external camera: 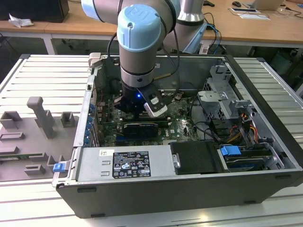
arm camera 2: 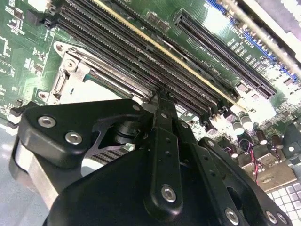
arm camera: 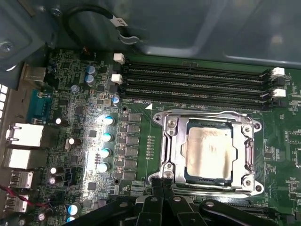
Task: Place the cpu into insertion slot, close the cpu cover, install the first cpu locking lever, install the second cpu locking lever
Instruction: 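Install the second cpu locking lever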
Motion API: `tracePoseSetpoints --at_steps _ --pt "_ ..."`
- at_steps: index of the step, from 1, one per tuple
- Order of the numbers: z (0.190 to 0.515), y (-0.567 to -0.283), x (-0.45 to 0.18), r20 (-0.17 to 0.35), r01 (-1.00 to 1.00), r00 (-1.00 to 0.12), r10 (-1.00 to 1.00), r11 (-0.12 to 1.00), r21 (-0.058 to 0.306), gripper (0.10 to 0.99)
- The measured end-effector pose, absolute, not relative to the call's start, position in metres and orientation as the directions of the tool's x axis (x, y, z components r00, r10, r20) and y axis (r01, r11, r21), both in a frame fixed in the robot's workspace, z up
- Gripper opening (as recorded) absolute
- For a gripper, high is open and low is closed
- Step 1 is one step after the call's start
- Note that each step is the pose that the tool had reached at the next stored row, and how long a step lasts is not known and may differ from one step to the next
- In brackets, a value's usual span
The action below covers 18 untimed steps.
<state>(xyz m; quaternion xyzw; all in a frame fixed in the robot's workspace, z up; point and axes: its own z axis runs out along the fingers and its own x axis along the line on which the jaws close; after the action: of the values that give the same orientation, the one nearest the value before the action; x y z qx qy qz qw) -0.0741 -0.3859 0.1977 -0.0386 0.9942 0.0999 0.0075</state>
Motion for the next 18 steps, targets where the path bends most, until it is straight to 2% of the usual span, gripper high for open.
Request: tracePoseSetpoints --at_steps 18 --pt "0.2008 -0.3887 -0.0768 -0.026 -0.076 -0.997 -0.072 0.977 0.202 0.106"
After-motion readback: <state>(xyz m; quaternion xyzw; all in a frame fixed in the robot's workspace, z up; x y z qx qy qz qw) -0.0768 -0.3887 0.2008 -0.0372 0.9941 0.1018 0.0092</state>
